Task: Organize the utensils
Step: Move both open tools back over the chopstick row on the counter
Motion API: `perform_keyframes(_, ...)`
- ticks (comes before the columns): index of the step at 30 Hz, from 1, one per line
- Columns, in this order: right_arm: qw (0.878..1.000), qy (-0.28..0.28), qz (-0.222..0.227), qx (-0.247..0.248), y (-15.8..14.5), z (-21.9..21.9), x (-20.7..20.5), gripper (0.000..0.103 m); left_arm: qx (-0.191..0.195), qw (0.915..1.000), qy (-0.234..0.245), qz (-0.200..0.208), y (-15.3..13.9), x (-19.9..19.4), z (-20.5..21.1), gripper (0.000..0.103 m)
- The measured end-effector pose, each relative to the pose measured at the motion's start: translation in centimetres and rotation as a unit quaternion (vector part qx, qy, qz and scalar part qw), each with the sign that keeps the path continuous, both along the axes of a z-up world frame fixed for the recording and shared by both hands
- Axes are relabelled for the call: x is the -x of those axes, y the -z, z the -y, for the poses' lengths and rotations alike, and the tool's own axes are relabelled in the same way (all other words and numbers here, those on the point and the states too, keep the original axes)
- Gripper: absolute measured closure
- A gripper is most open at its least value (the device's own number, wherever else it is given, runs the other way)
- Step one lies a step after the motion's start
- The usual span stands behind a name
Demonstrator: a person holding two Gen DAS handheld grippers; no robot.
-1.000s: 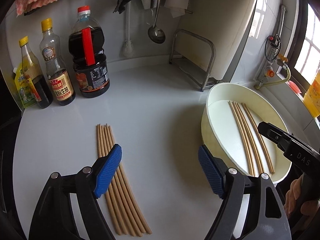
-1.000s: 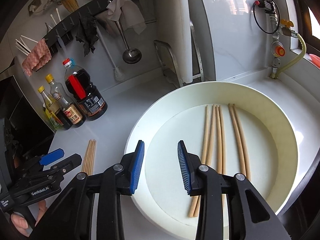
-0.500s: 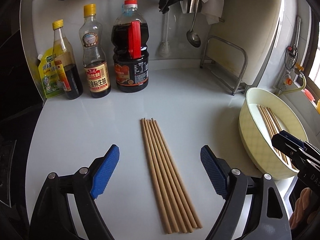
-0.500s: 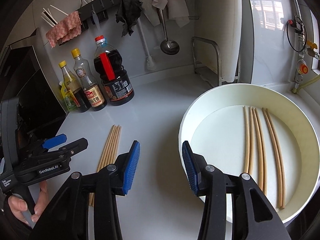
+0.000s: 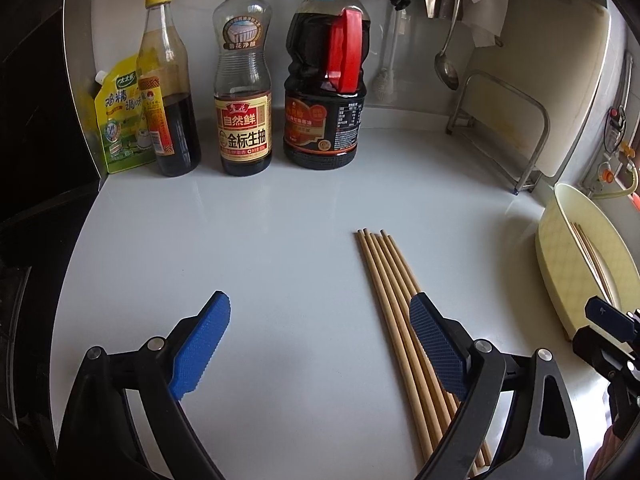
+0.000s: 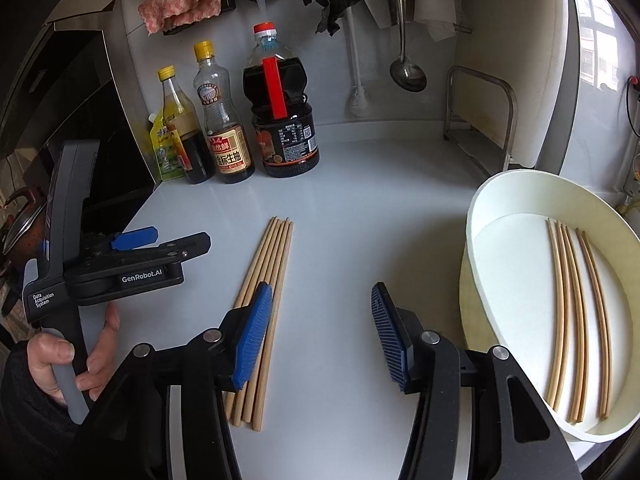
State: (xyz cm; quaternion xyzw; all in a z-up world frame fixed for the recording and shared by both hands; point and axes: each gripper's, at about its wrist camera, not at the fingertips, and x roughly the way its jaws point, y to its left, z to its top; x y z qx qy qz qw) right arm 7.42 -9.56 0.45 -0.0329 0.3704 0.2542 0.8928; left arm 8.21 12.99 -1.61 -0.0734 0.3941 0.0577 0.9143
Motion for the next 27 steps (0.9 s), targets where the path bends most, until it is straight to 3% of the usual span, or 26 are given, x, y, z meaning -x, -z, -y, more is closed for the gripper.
perform_keyframes(4, 1.0, -0.005, -0.011, 0.01, 1.0, -1.3, -1.0, 0.053, -0.02, 0.9997, -0.01, -0.002, 0.6, 0.0, -0.5, 0.014)
perform_keyframes(13, 0.998, -0.031, -0.03, 0.037, 3.3, -4.7, -2.9, 0.053, -0.007, 0.9998, -0.009, -0.019, 1.4, 0.5, -1.4, 0.014)
perform_keyframes(27, 0.995, -0.04, -0.036, 0.086, 5.7, -5.2, -2.1, 0.053, -0.038, 0.9989, 0.013, -0.025, 1.9, 0.7, 0.5, 0.013)
